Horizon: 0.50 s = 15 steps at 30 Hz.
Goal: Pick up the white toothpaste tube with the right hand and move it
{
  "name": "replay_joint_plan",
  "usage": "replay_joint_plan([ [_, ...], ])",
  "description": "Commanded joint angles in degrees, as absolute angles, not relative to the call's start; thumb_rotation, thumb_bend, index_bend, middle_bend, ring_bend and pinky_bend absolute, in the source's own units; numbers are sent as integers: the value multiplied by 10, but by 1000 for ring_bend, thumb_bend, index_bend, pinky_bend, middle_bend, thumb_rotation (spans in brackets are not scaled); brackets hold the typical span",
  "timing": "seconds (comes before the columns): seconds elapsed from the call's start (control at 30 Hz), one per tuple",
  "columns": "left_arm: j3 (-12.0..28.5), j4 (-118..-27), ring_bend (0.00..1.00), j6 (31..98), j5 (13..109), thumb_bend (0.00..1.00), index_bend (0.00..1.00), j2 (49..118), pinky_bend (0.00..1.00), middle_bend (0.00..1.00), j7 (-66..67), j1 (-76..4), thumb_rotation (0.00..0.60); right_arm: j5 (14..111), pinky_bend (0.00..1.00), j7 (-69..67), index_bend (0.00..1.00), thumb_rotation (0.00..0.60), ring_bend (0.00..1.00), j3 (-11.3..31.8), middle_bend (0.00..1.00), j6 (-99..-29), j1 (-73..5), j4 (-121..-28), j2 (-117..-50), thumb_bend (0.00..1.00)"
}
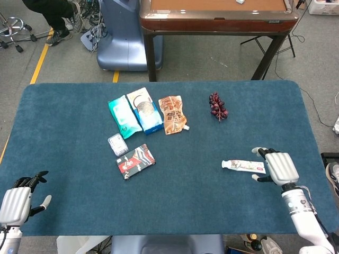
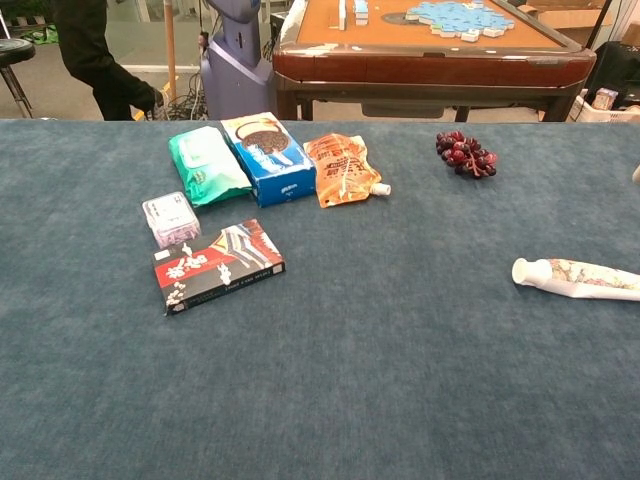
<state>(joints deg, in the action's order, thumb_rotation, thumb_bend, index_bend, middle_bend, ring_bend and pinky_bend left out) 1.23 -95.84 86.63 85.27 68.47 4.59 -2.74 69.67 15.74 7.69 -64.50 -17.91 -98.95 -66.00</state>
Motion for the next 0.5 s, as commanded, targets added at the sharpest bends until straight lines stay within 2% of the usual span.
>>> replay_joint_plan([
  [0.03,13,-959,332,864,855,255,204,686,199,368,46,-30,600,681,453,156,263,600,335,76,362,-627,-189,-969,-670,38],
  [0.23,13,-960,332,864,859,255,204,690,199,368,48,-32,600,667,453,153,271,600,335,75,369,-583,-218,-915,-703,121],
  [0.5,12,-961,332,870,855,255,204,688,199,368,48,-25,600,651,453,158,335,600,335,76,410,-533,-260,-846,-755,133],
])
